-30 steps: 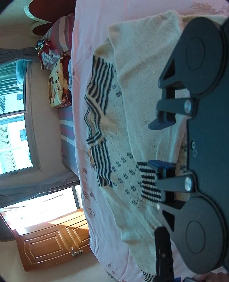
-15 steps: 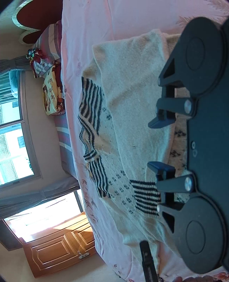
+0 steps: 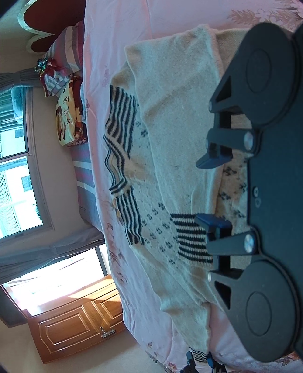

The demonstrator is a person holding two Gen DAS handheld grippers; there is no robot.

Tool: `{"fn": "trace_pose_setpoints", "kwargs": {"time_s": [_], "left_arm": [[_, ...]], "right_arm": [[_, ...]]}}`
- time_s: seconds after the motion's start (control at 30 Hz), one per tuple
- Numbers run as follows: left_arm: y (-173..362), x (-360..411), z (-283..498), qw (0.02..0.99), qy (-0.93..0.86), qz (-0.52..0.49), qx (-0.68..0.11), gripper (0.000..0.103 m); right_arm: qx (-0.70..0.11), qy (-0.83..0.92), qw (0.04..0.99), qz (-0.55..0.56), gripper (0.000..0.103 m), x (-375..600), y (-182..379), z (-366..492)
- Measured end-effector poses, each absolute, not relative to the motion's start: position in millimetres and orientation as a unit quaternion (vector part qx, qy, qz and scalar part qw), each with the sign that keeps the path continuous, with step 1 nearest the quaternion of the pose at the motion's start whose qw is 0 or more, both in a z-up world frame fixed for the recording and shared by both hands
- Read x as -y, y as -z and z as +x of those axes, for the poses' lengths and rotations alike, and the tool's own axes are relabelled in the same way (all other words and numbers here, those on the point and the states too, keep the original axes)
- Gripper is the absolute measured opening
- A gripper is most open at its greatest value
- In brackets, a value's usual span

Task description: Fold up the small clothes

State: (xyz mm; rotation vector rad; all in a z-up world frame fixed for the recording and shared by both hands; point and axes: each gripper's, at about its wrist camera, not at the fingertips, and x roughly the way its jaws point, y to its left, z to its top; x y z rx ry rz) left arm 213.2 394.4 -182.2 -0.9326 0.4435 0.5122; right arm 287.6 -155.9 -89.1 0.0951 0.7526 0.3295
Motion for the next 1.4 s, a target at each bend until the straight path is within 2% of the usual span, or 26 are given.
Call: {"fn": "trace_pose_setpoints", "kwargs": {"time_s": [0.03, 0.07, 0.2, 0.33, 0.53, 0.67, 0.83, 0.87, 0.9, 0.97, 1.2, 1.33, 1.4], "left_arm": [[182.1, -395.1, 214.2, 0.839, -0.249, -0.433, -0.215, 0.048], [181.2, -394.3, 218.4, 0.841, -0.264, -0.409, -0.235, 0.002], [143.0, -346.2, 232.1, 0.910, -0.201, -0.281, -0.231, 0.004], [109.1, -228.0, 268.9, 0.954, -0.045, -0.157, -0.253, 0.004], [125.9, -80.6, 331.5, 0.938, 0.061, -0.100, -0.327, 0.004], [127.1, 4.0, 340.5, 0.932, 0.077, -0.027, -0.354, 0.004], [136.1, 50.3, 329.8, 0.923, 0.109, 0.015, -0.369, 0.004], [134.7, 54.8, 322.5, 0.923, 0.114, 0.028, -0.366, 0.015], [131.9, 56.8, 317.8, 0.924, 0.122, 0.030, -0.360, 0.034], [120.5, 52.9, 304.6, 0.929, 0.140, 0.011, -0.344, 0.049], [100.6, -38.8, 258.6, 0.950, 0.032, 0.000, -0.309, 0.050], [117.7, -99.5, 249.1, 0.941, -0.026, 0.017, -0.338, 0.050], [127.5, -118.2, 249.2, 0.937, -0.035, 0.020, -0.347, 0.050]], "right_arm": [[-0.363, -0.160, 0.917, 0.046, 0.044, 154.1, 86.7, 287.2], [-0.361, -0.158, 0.918, 0.047, 0.044, 153.7, 84.1, 287.2], [-0.351, -0.146, 0.923, 0.062, 0.045, 161.9, 75.8, 284.7], [-0.339, -0.124, 0.929, 0.083, 0.045, 178.3, 72.0, 280.8], [-0.328, -0.098, 0.932, 0.117, 0.045, 213.7, 64.6, 270.1], [-0.329, -0.079, 0.928, 0.154, 0.045, 250.5, 61.9, 259.9], [-0.338, -0.080, 0.915, 0.205, 0.051, 283.1, 70.1, 253.6], [-0.340, -0.084, 0.909, 0.225, 0.053, 289.5, 73.4, 253.8], [-0.341, -0.086, 0.904, 0.241, 0.053, 293.3, 76.4, 254.4], [-0.343, -0.091, 0.896, 0.265, 0.054, 297.3, 81.9, 256.1], [-0.366, -0.141, 0.869, 0.302, 0.053, 271.0, 101.6, 273.8], [-0.387, -0.158, 0.849, 0.324, 0.052, 246.3, 116.0, 289.0], [-0.392, -0.154, 0.844, 0.331, 0.047, 236.1, 121.9, 296.1]]}}
